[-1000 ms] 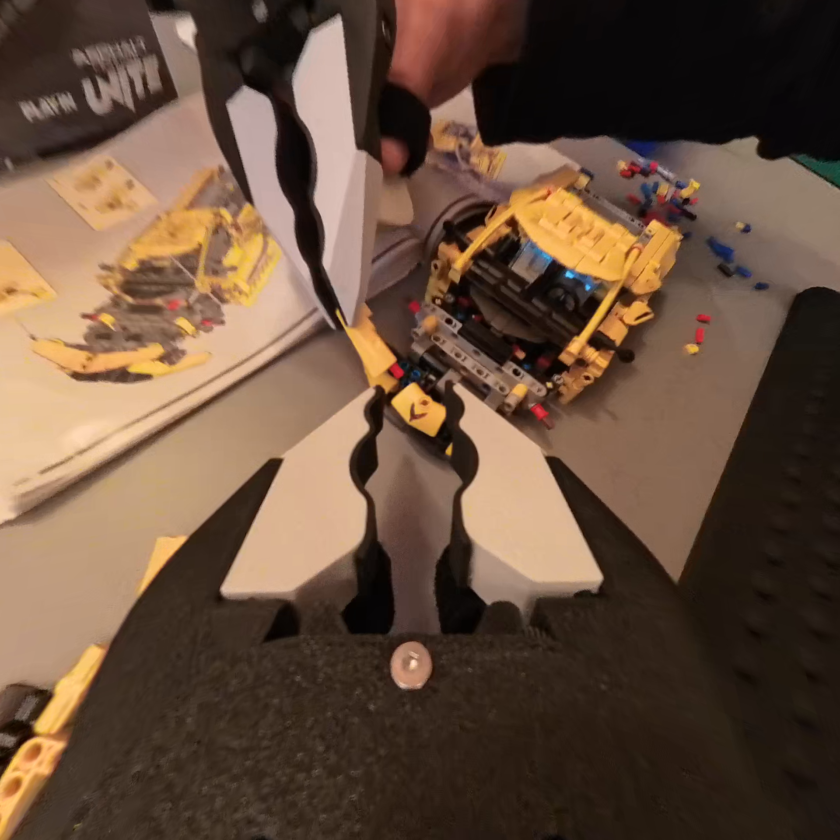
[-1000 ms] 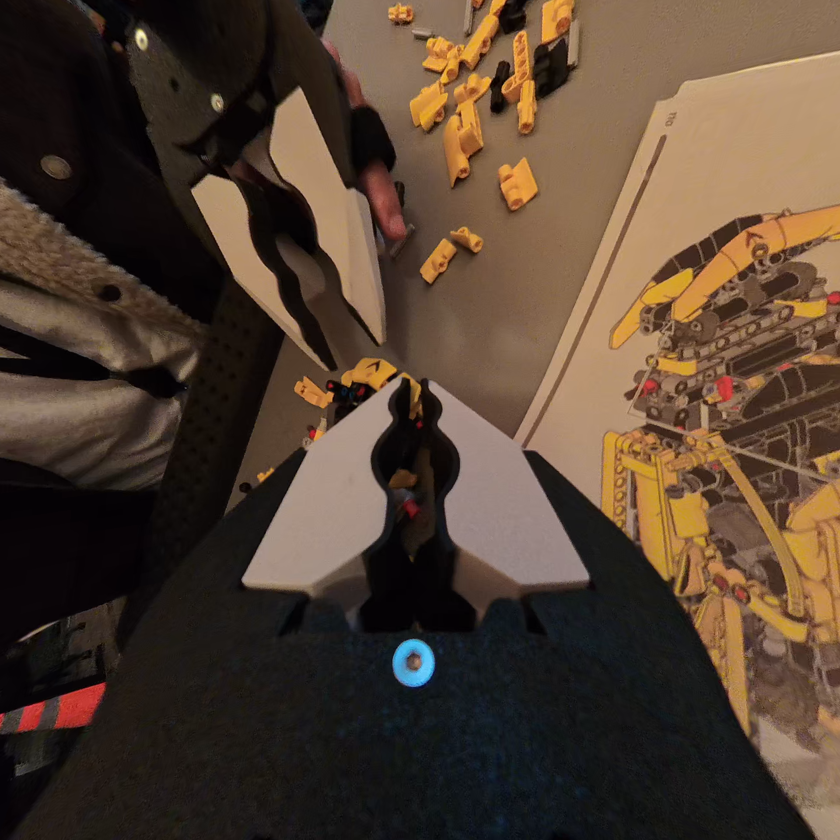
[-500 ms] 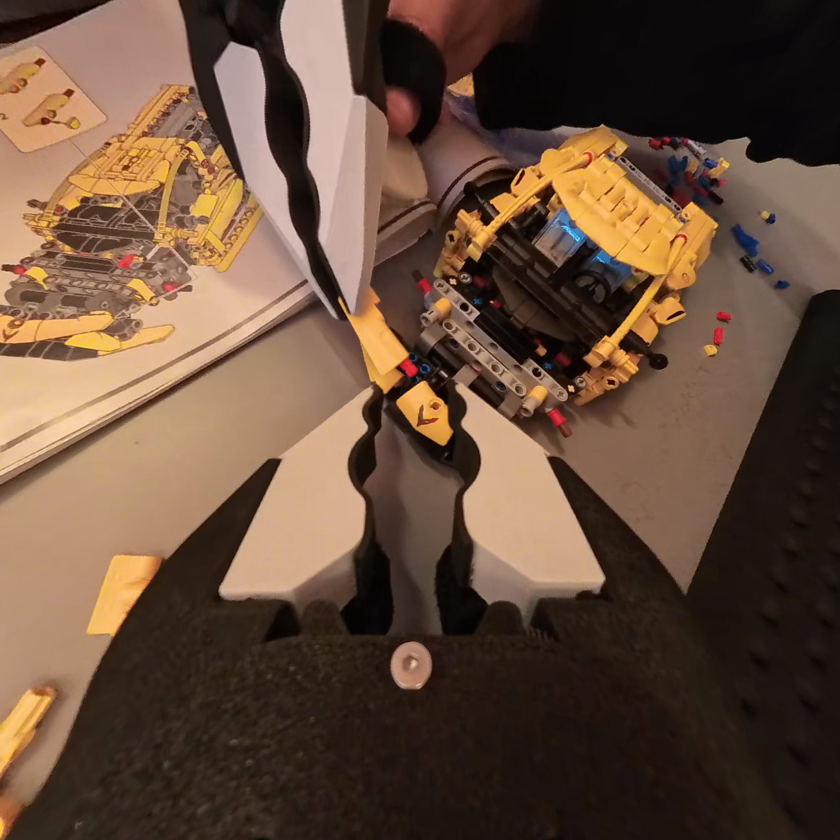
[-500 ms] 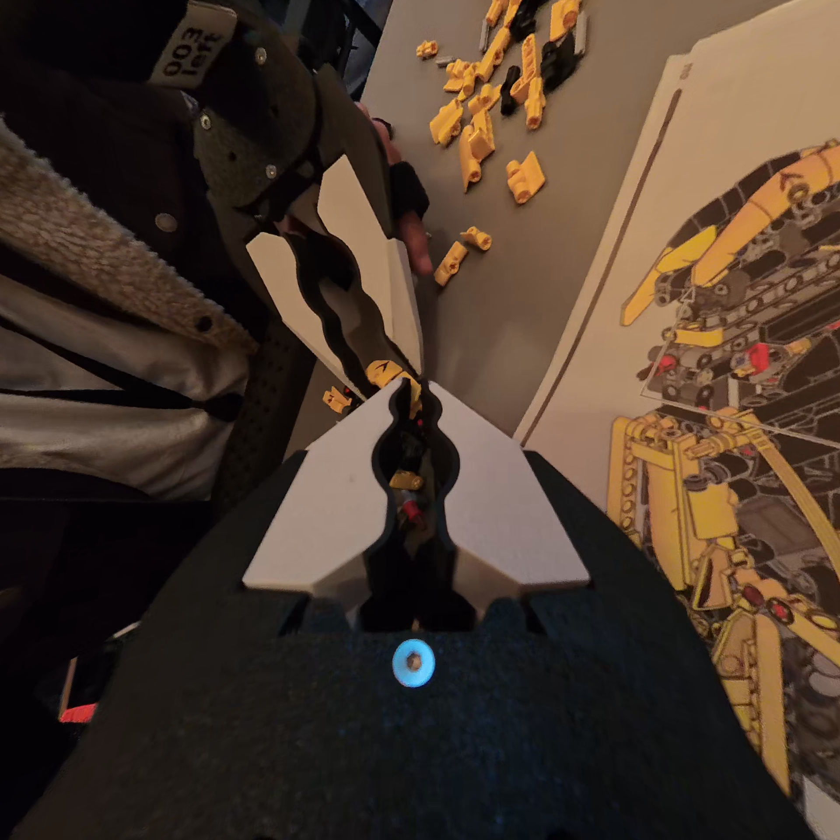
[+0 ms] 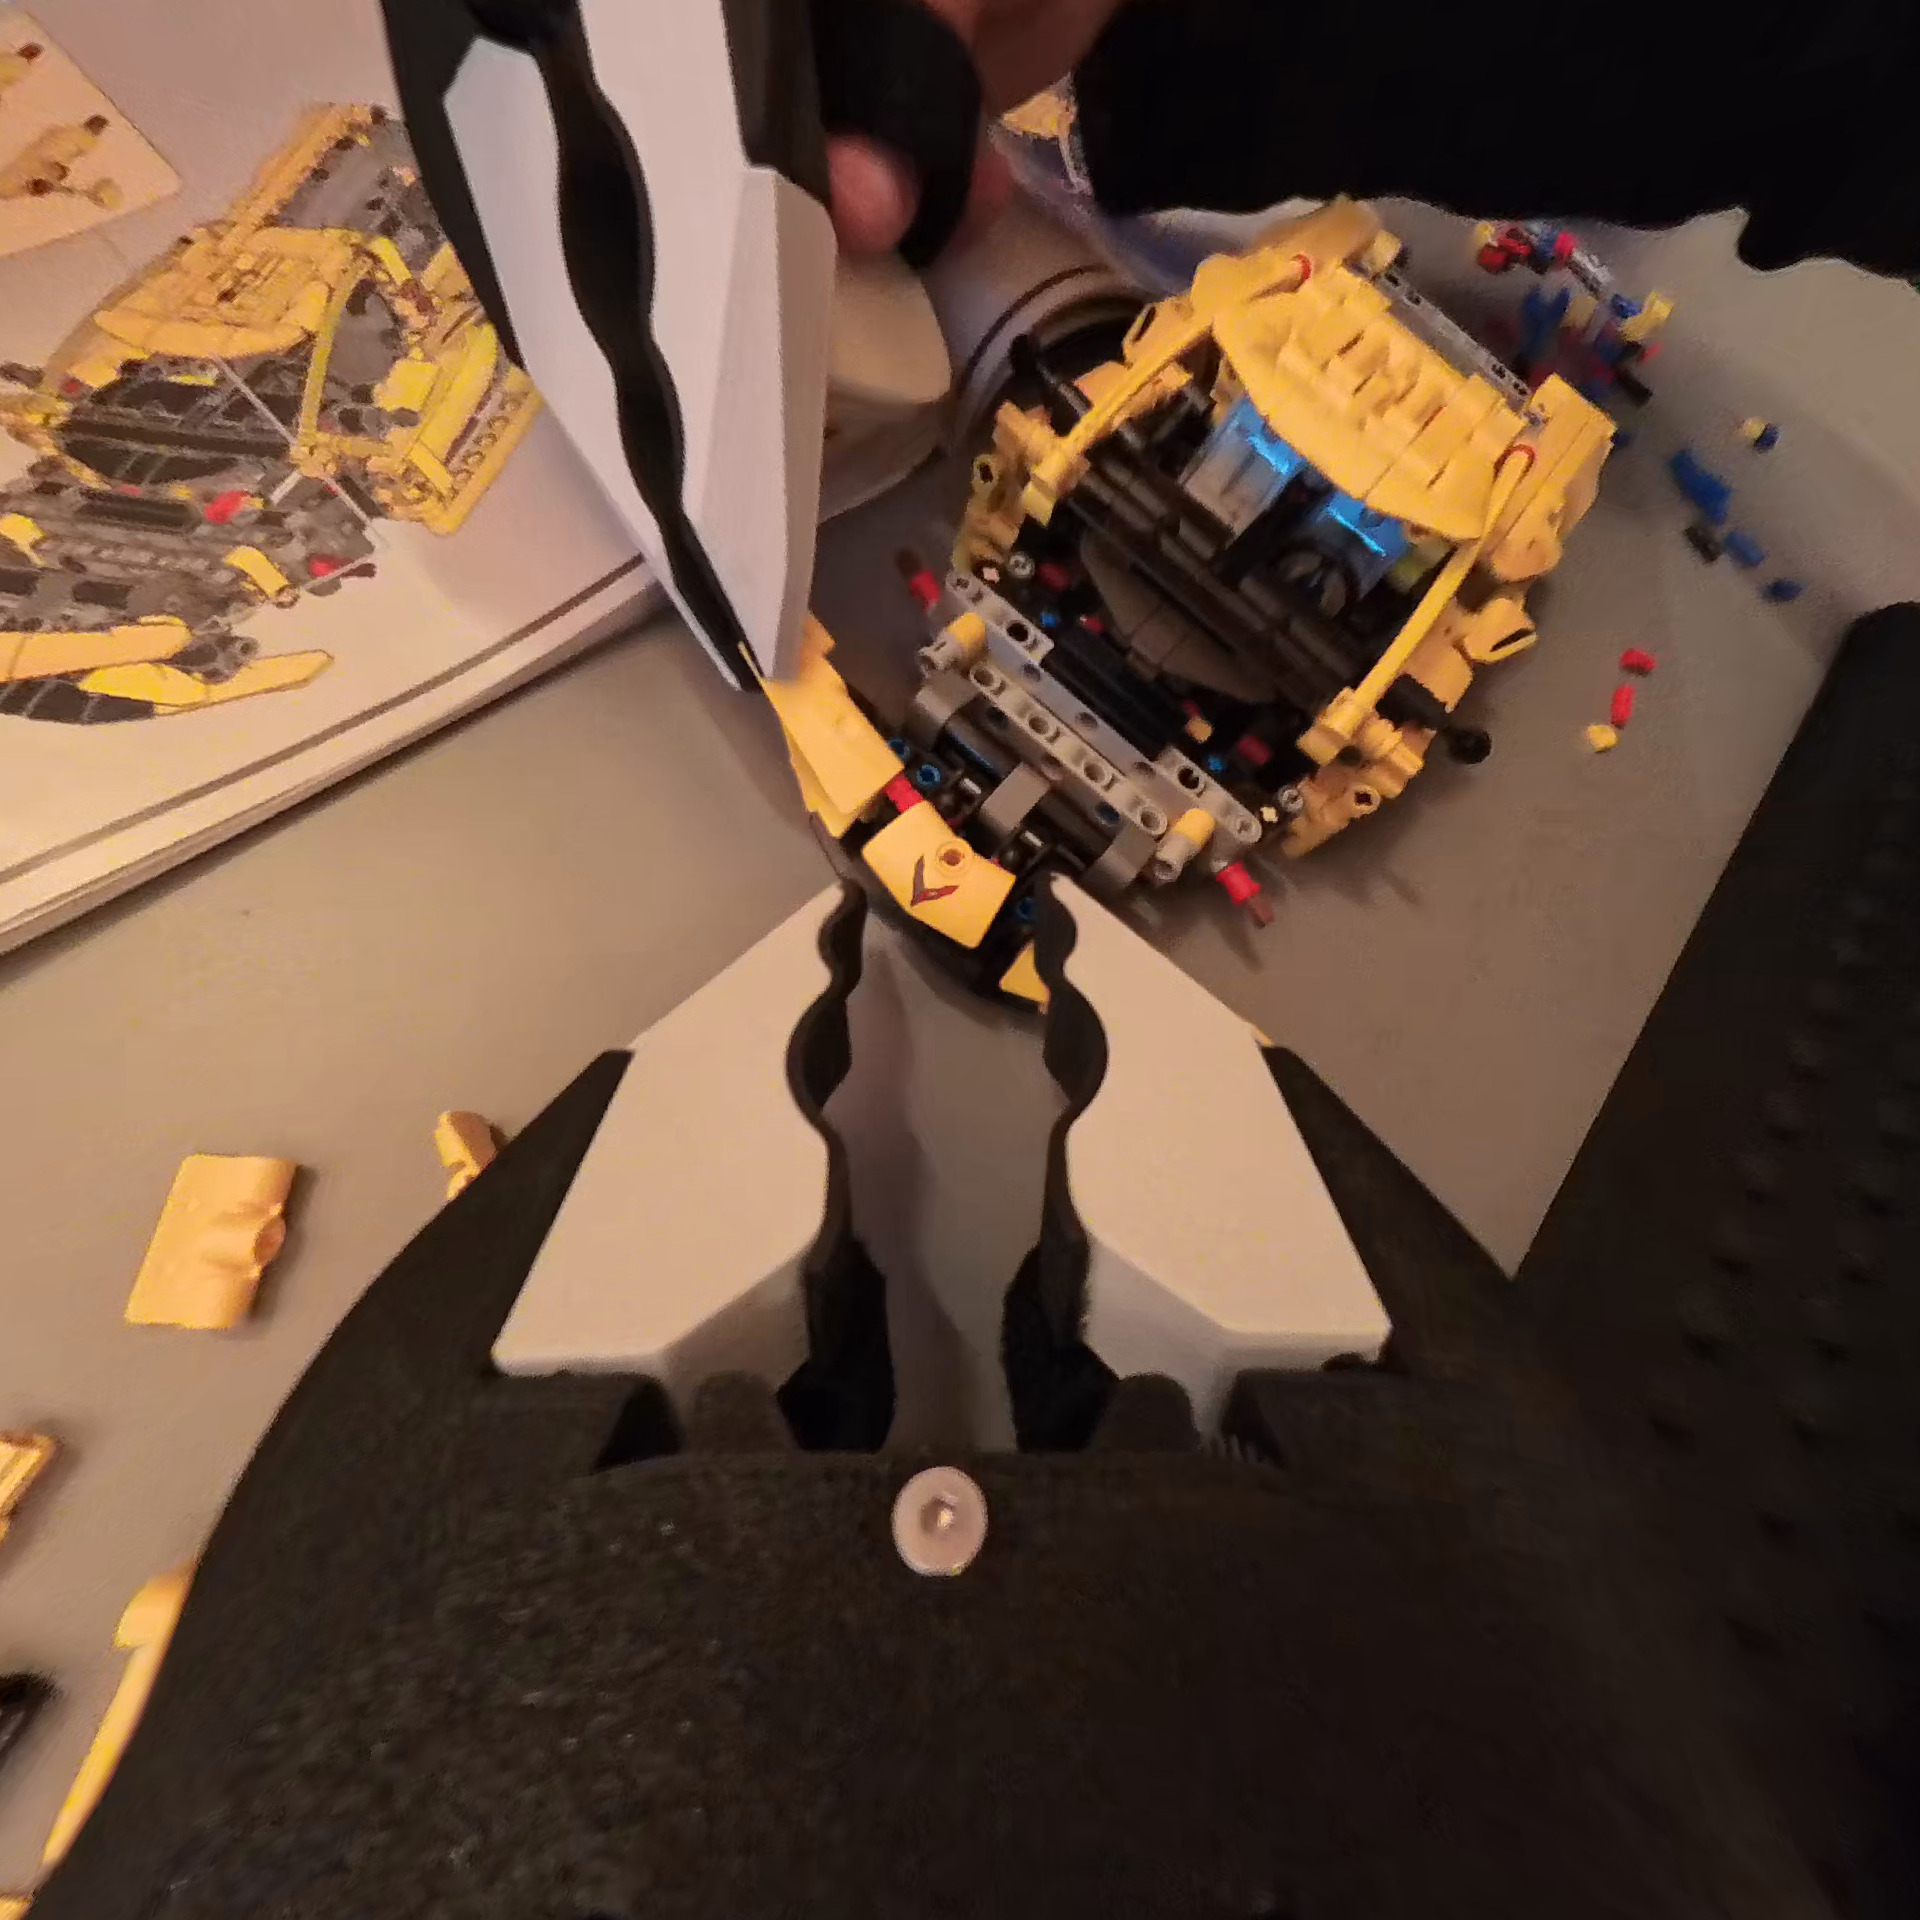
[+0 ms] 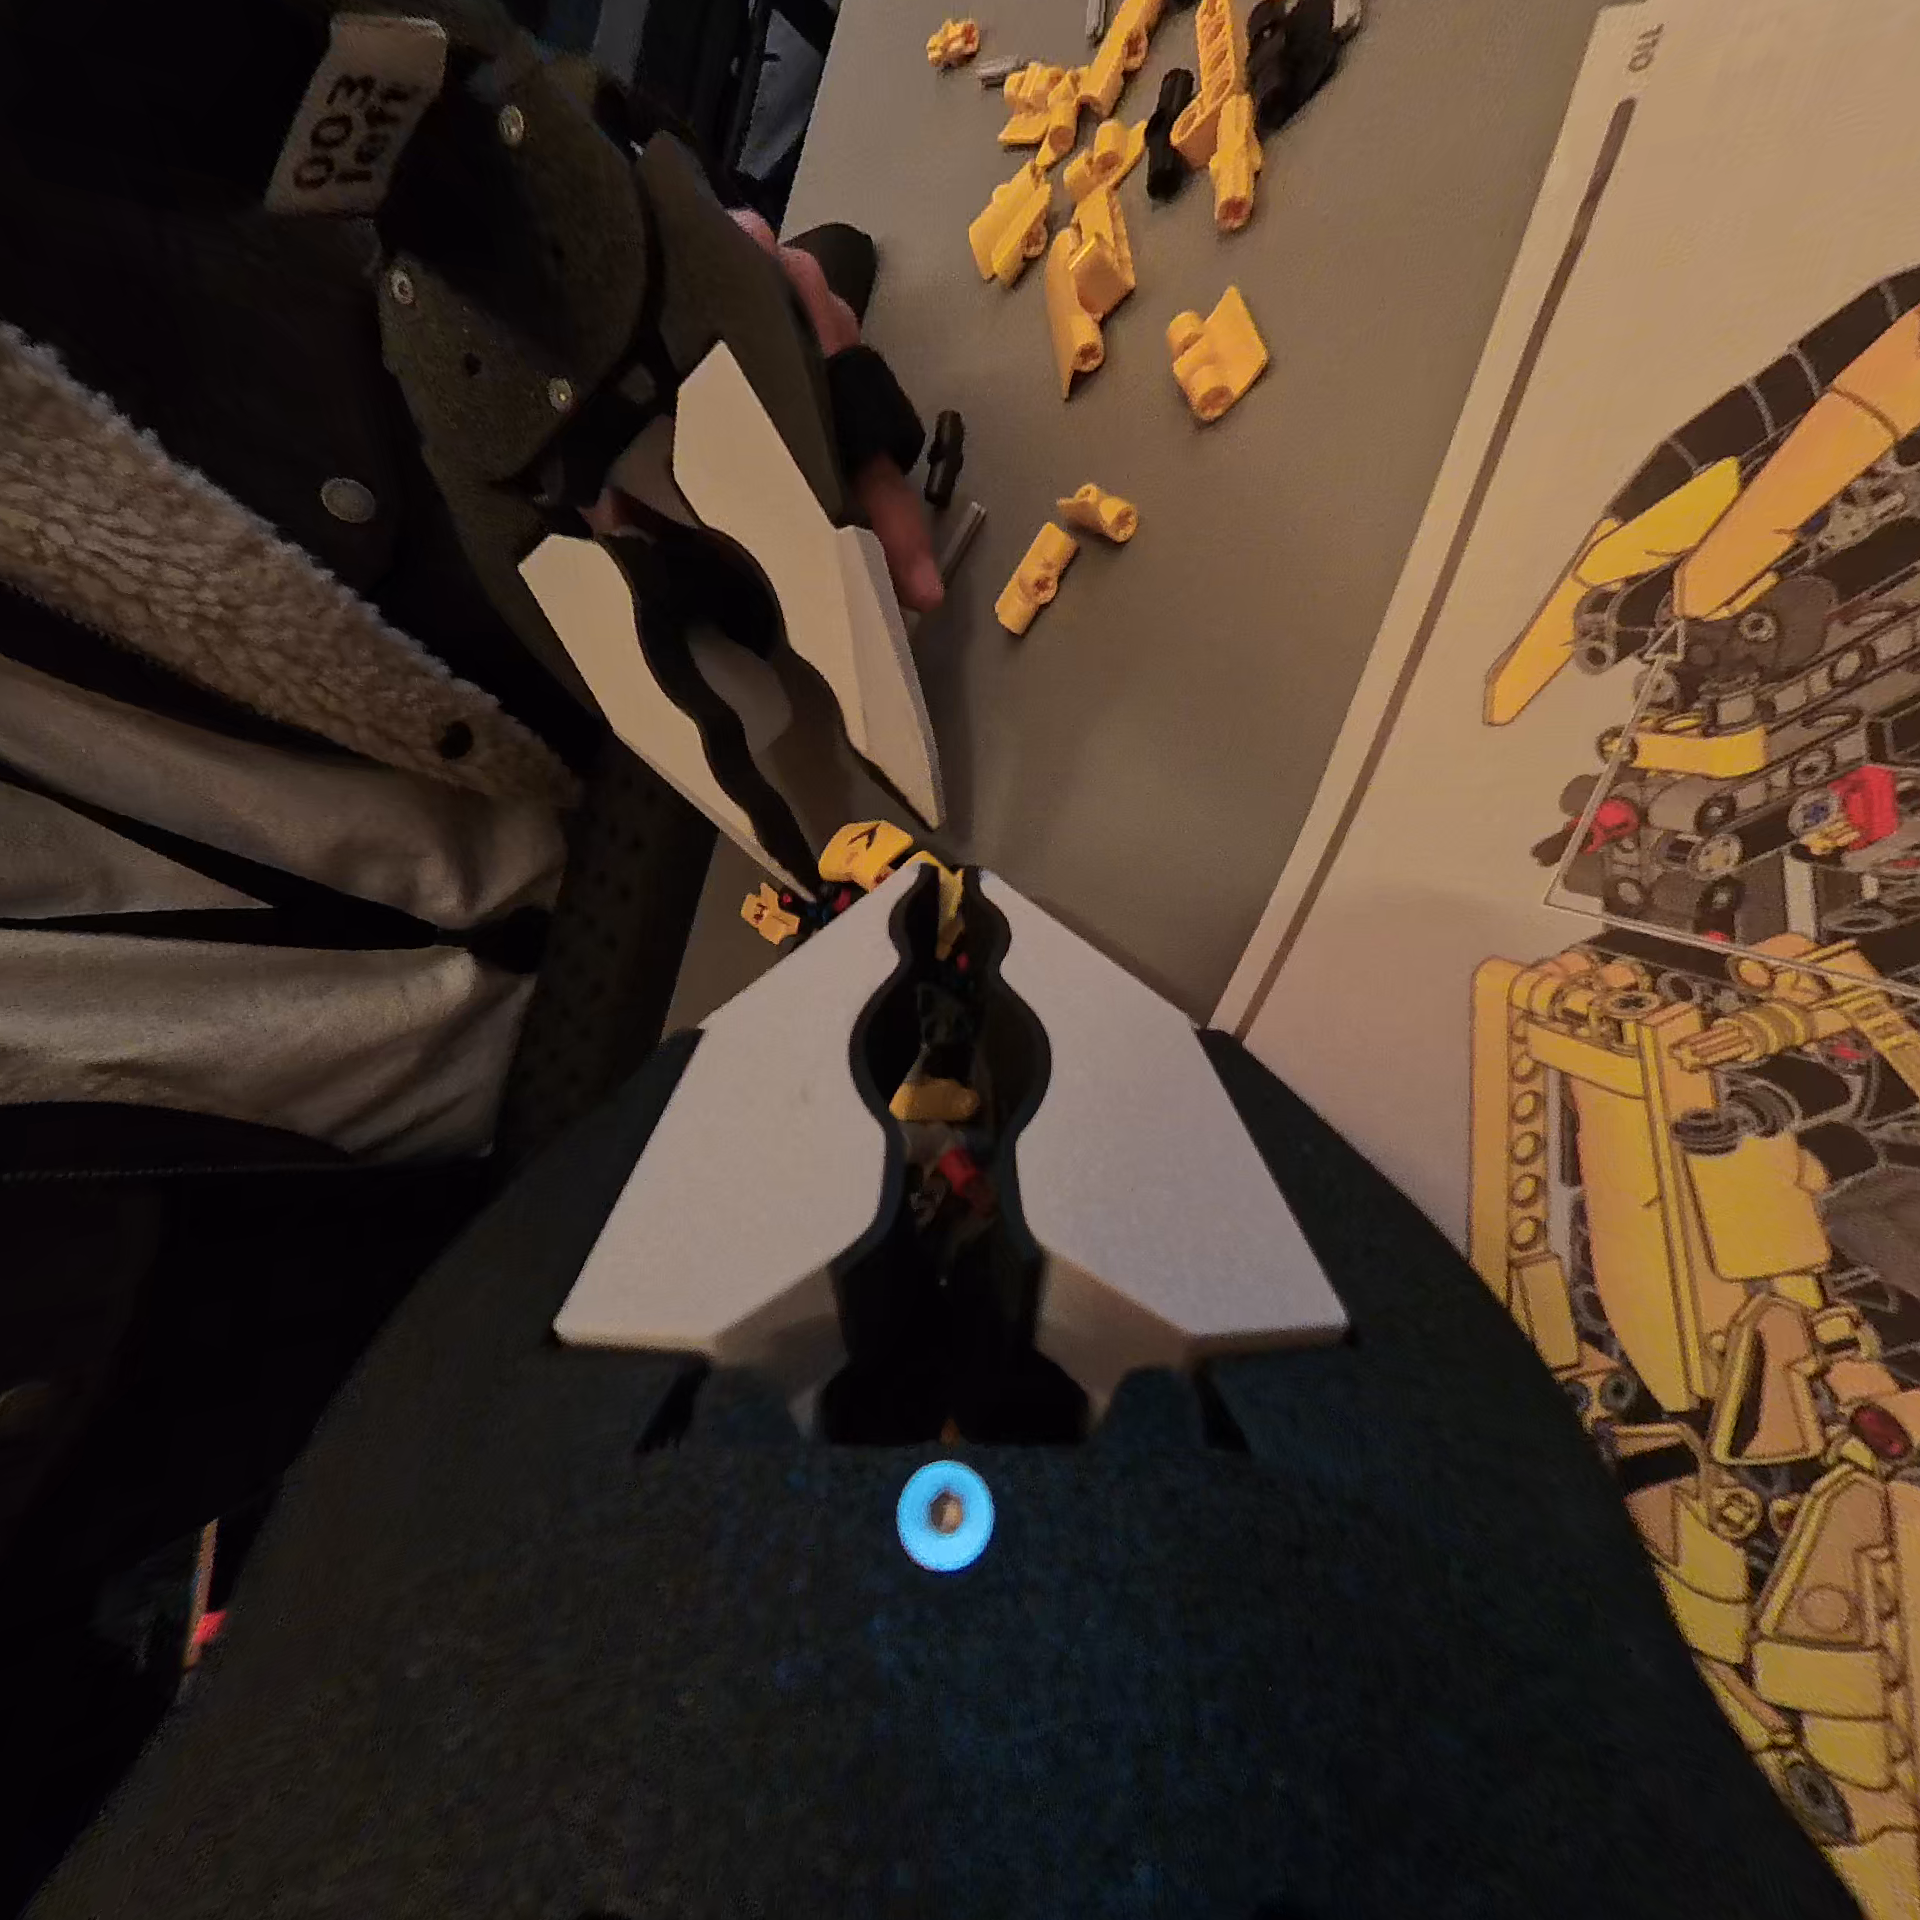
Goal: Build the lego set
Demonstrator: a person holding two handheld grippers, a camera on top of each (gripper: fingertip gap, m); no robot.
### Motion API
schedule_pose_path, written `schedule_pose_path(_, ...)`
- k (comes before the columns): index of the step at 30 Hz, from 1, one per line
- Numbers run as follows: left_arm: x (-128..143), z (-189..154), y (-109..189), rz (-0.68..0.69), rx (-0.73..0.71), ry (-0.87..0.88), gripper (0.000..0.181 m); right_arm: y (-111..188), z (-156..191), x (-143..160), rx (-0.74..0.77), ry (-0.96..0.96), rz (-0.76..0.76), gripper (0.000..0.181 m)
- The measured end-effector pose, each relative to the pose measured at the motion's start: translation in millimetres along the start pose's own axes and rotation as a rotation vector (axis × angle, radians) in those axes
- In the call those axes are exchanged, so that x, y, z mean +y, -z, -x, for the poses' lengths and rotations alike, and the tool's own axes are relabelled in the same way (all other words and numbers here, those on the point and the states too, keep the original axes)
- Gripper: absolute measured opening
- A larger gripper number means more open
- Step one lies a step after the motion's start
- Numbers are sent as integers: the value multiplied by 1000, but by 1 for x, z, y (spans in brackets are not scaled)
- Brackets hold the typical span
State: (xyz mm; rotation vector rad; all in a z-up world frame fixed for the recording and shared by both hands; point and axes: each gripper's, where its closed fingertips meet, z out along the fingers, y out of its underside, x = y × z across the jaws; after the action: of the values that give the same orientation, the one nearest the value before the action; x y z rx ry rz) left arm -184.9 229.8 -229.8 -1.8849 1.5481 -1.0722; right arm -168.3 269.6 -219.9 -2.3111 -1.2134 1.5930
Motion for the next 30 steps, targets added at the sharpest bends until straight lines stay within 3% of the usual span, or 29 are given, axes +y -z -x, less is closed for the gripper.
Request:
schedule_pose_path(7, 1, -2, 1, 4, -1, -31, 23, -1, -1, 2, -3, -31, 1, 4)
schedule_pose_path(15, 1, -2, 1, -6, 19, -41, 22, 3, 1, 18, 21, 54, 177, 5)
schedule_pose_path(19, 1, -2, 1, -16, 18, -52, 22, 5, 8, 1, -15, 72, 91, 1)
schedule_pose_path(21, 1, -2, 1, -17, 20, -56, 22, 5, 5, 5, 2, 91, 144, 0)
schedule_pose_path(30, 1, -3, 2, -21, 29, -75, 22, 4, 8, 11, -186, 5, 255, 0)
